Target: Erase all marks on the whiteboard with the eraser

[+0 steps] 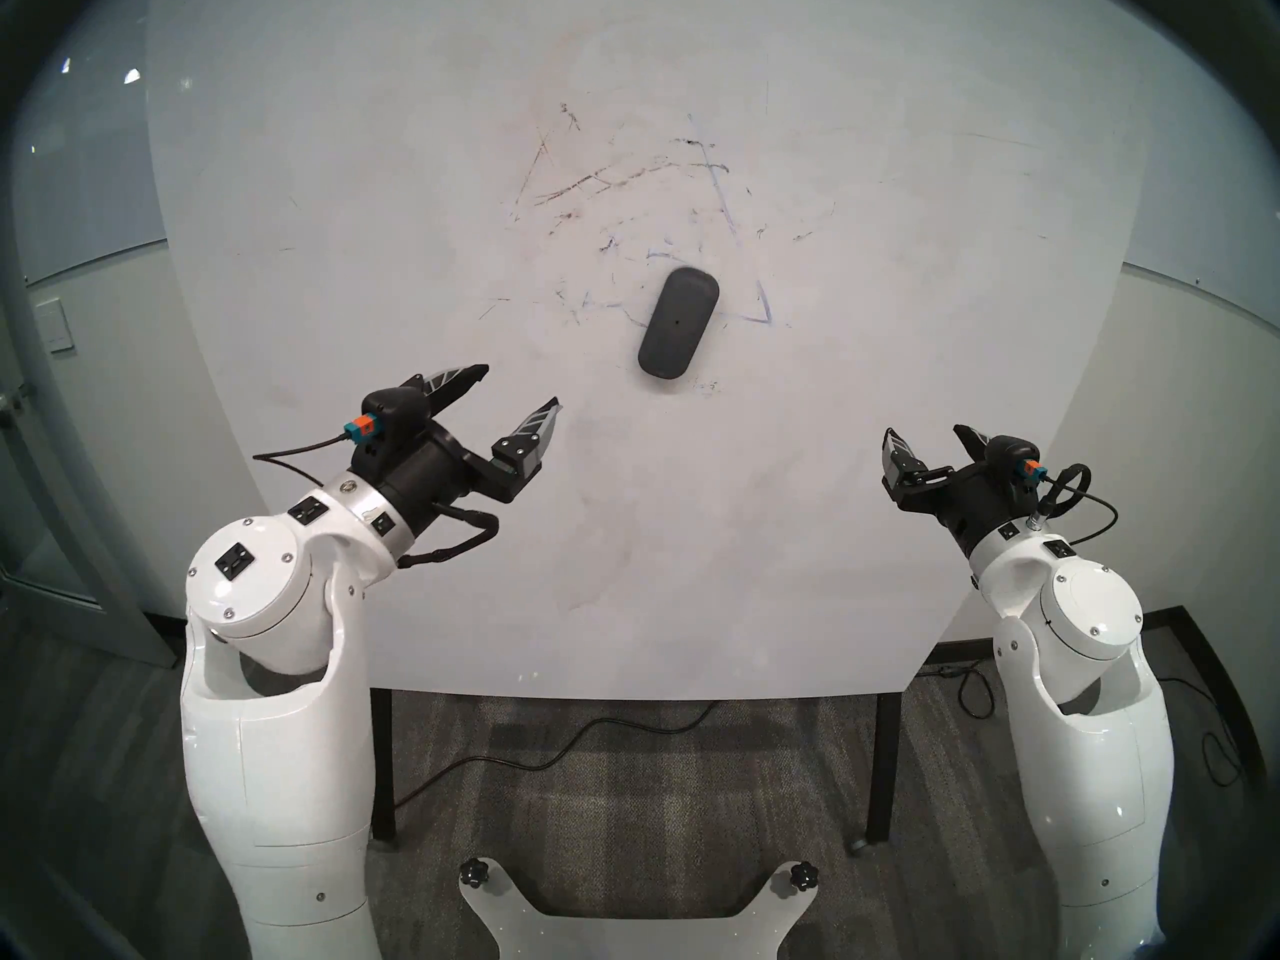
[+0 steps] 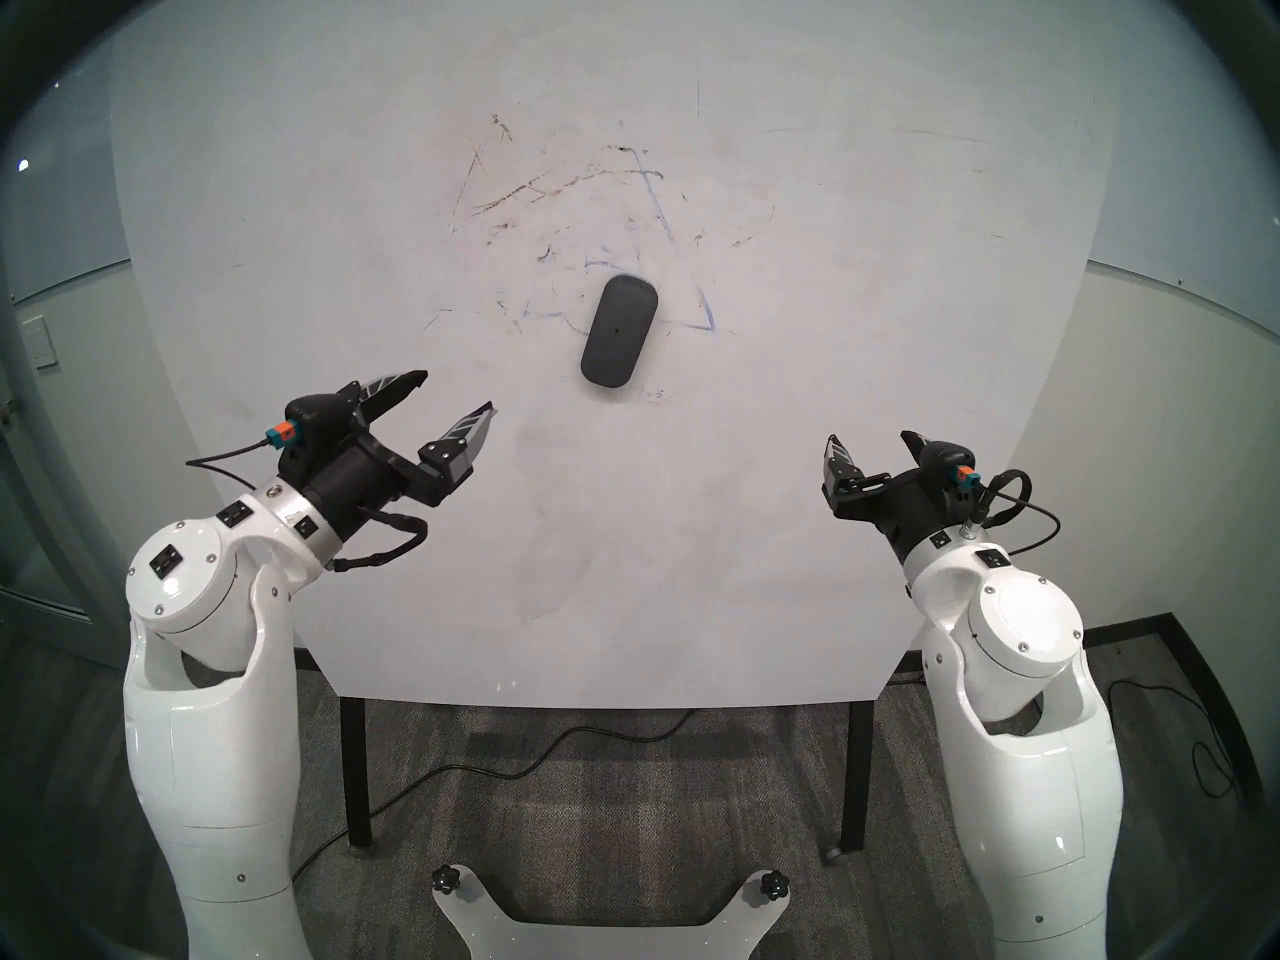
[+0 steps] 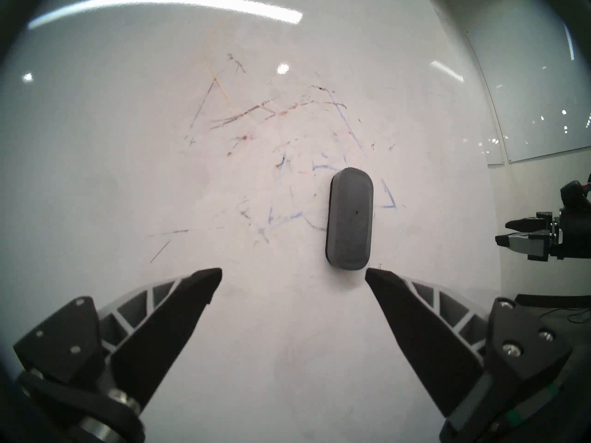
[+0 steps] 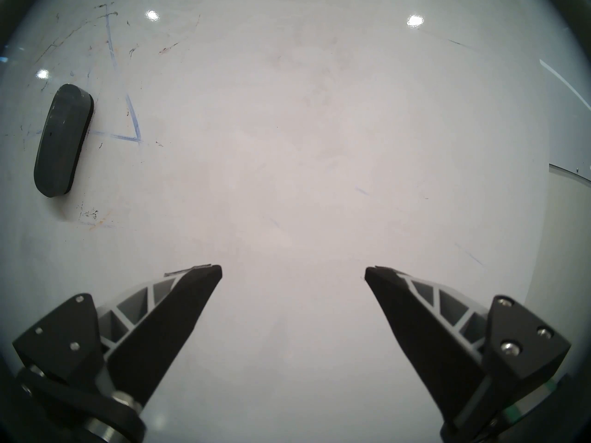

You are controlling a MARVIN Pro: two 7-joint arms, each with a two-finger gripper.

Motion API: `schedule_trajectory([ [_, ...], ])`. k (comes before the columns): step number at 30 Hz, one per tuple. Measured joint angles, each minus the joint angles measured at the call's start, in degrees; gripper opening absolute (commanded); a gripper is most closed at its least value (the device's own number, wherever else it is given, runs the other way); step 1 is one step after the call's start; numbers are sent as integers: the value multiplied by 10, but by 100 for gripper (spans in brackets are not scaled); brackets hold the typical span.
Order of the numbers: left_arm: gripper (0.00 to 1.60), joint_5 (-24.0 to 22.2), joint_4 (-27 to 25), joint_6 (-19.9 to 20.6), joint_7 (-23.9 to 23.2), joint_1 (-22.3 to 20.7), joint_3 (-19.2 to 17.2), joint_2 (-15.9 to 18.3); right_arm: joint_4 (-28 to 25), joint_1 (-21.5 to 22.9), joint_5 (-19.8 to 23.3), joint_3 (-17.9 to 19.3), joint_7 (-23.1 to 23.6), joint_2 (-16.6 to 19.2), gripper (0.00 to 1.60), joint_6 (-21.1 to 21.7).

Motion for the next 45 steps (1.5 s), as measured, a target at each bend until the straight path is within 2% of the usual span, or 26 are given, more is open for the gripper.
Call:
schedule_trajectory([
  [6,160,-19,1,-48,-24,45,-33,-10,0,0,0,0,0,0,160,0],
  [12,160,-34,6,-98,-28,82,-52,-20,0,0,0,0,0,0,160,0],
  [19,160,-42,21,-133,-11,99,-61,-28,0,0,0,0,0,0,160,0],
  [27,160,-48,38,-144,2,99,-68,-32,0,0,0,0,0,0,160,0],
  [45,160,-51,40,-147,5,94,-69,-35,0,0,0,0,0,0,160,0],
])
